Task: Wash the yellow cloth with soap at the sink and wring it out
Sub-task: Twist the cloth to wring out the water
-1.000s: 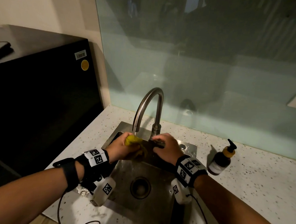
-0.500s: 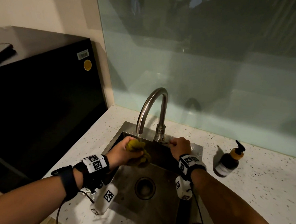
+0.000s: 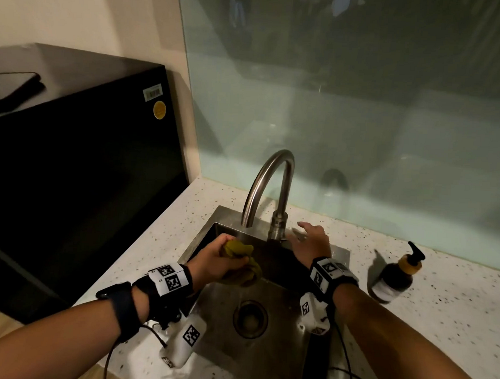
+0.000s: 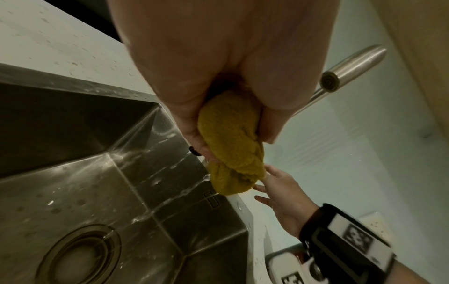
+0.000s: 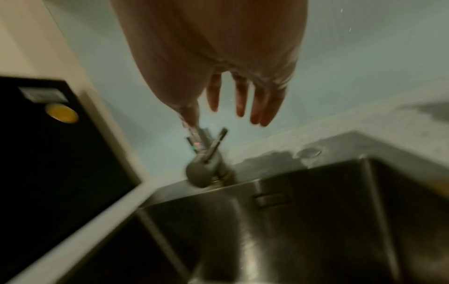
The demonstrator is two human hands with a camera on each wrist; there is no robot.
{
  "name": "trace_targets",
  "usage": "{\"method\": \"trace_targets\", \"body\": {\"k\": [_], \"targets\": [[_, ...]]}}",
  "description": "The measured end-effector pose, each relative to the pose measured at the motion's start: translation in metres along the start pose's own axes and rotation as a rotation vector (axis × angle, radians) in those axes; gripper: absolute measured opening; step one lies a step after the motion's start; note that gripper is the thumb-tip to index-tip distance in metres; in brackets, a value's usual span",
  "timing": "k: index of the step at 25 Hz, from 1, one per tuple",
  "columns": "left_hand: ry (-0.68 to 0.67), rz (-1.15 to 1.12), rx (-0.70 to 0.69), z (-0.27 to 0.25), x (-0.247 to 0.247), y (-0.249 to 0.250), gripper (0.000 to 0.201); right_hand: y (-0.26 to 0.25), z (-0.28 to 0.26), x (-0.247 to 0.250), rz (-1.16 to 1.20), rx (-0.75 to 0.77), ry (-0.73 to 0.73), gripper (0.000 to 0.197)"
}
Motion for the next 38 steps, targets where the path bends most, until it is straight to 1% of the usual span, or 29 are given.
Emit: {"method": "trace_targets", "body": {"k": [1, 2, 3, 4, 5, 6, 7, 8, 9, 10, 11, 13, 15, 17, 19, 21, 22, 24, 25, 26, 28, 30, 31, 32, 33, 35, 36, 37, 38], "targets": [[-0.005, -0.021, -0.008, -0.001, -0.003, 0.004, 0.038, -0.004, -0.015, 0.001, 0.122, -0.041, -0.035, 0.042], [-0.026, -0.055, -0.009, -0.001, -0.008, 0.007, 0.037, -0.007, -0.032, -0.006, 0.277, -0.081, -0.138, 0.043], [-0.060, -0.092, -0.004, -0.001, -0.016, 0.008, 0.037, -0.013, -0.055, -0.022, 0.475, -0.151, -0.325, 0.042], [-0.093, -0.125, -0.009, -0.001, -0.024, 0.010, 0.037, -0.018, -0.082, -0.039, 0.684, -0.253, -0.531, 0.048], [-0.125, -0.149, -0.027, -0.001, -0.034, 0.014, 0.036, -0.024, -0.106, -0.051, 0.859, -0.343, -0.687, 0.060], [-0.152, -0.155, -0.050, 0.000, -0.044, 0.017, 0.037, -0.028, -0.119, -0.054, 0.958, -0.366, -0.752, 0.071], [-0.180, -0.158, -0.065, 0.002, -0.055, 0.020, 0.039, -0.033, -0.124, -0.050, 1.067, -0.354, -0.763, 0.074], [-0.207, -0.166, -0.074, 0.003, -0.065, 0.026, 0.045, -0.034, -0.122, -0.046, 1.155, -0.335, -0.743, 0.066], [-0.228, -0.197, -0.056, 0.004, -0.073, 0.029, 0.051, -0.032, -0.120, -0.045, 1.244, -0.366, -0.718, 0.051], [-0.240, -0.262, -0.022, 0.005, -0.080, 0.031, 0.053, -0.034, -0.119, -0.039, 1.284, -0.372, -0.677, 0.039], [-0.258, -0.334, 0.019, 0.005, -0.088, 0.028, 0.048, -0.031, -0.117, -0.035, 1.279, -0.380, -0.610, 0.033], [-0.259, -0.373, 0.071, 0.005, -0.100, 0.024, 0.037, -0.029, -0.114, -0.038, 1.259, -0.333, -0.561, 0.033], [-0.236, -0.275, 0.039, 0.009, -0.108, 0.021, 0.039, -0.023, -0.116, -0.038, 1.236, -0.352, -0.503, 0.029], [-0.235, -0.234, 0.014, 0.012, -0.114, 0.023, 0.036, -0.017, -0.115, -0.030, 1.178, -0.357, -0.400, 0.023], [-0.238, -0.212, -0.003, 0.016, -0.117, 0.021, 0.030, -0.013, -0.115, -0.022, 1.066, -0.350, -0.330, 0.030], [-0.237, -0.181, -0.004, 0.020, -0.119, 0.016, 0.023, -0.010, -0.116, -0.026, 1.014, -0.354, -0.328, 0.046], [-0.249, -0.177, 0.002, 0.020, -0.121, 0.014, 0.022, -0.011, -0.120, -0.026, 1.020, -0.367, -0.335, 0.046], [-0.306, -0.187, 0.012, 0.022, -0.124, 0.012, 0.026, -0.012, -0.125, -0.020, 1.074, -0.383, -0.320, 0.030], [-0.338, -0.193, 0.000, 0.024, -0.125, 0.014, 0.026, -0.012, -0.127, -0.015, 1.115, -0.380, -0.319, 0.026], [-0.359, -0.198, -0.028, 0.025, -0.124, 0.018, 0.024, -0.009, -0.127, -0.013, 1.173, -0.375, -0.338, 0.031], [-0.365, -0.192, -0.096, 0.026, -0.121, 0.027, 0.014, -0.007, -0.132, -0.011, 1.277, -0.351, -0.414, 0.057], [-0.373, -0.204, -0.129, 0.027, -0.120, 0.030, 0.010, -0.009, -0.133, -0.013, 1.282, -0.298, -0.462, 0.083], [-0.382, -0.216, -0.142, 0.027, -0.121, 0.031, 0.010, -0.009, -0.132, -0.014, 1.262, -0.273, -0.462, 0.090], [-0.390, -0.209, -0.158, 0.025, -0.121, 0.034, 0.012, -0.010, -0.130, -0.015, 1.233, -0.248, -0.455, 0.094], [-0.396, -0.188, -0.171, 0.025, -0.122, 0.036, 0.015, -0.011, -0.130, -0.013, 1.191, -0.219, -0.437, 0.093], [-0.467, -0.124, -0.174, 0.018, -0.124, 0.041, 0.016, -0.019, -0.133, -0.003, 1.120, -0.118, -0.420, 0.078], [-0.545, -0.111, -0.157, 0.012, -0.126, 0.041, 0.017, -0.024, -0.136, 0.002, 1.096, -0.078, -0.423, 0.072], [-0.639, -0.080, -0.167, 0.005, -0.128, 0.043, 0.027, -0.022, -0.138, 0.007, 1.068, -0.098, -0.399, 0.072], [-0.724, 0.001, -0.239, 0.000, -0.128, 0.045, 0.048, -0.017, -0.139, 0.012, 1.036, -0.161, -0.363, 0.076]]}}
Point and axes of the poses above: each hand's wrist, its own z-axis towards the middle knuckle, its own x-axis out of the back of the hand, y = z × x, the point moved 10 cm from there along z, towards the middle knuckle, and after that the axes turned 5 degrees about -x, right-handed, at the moved point
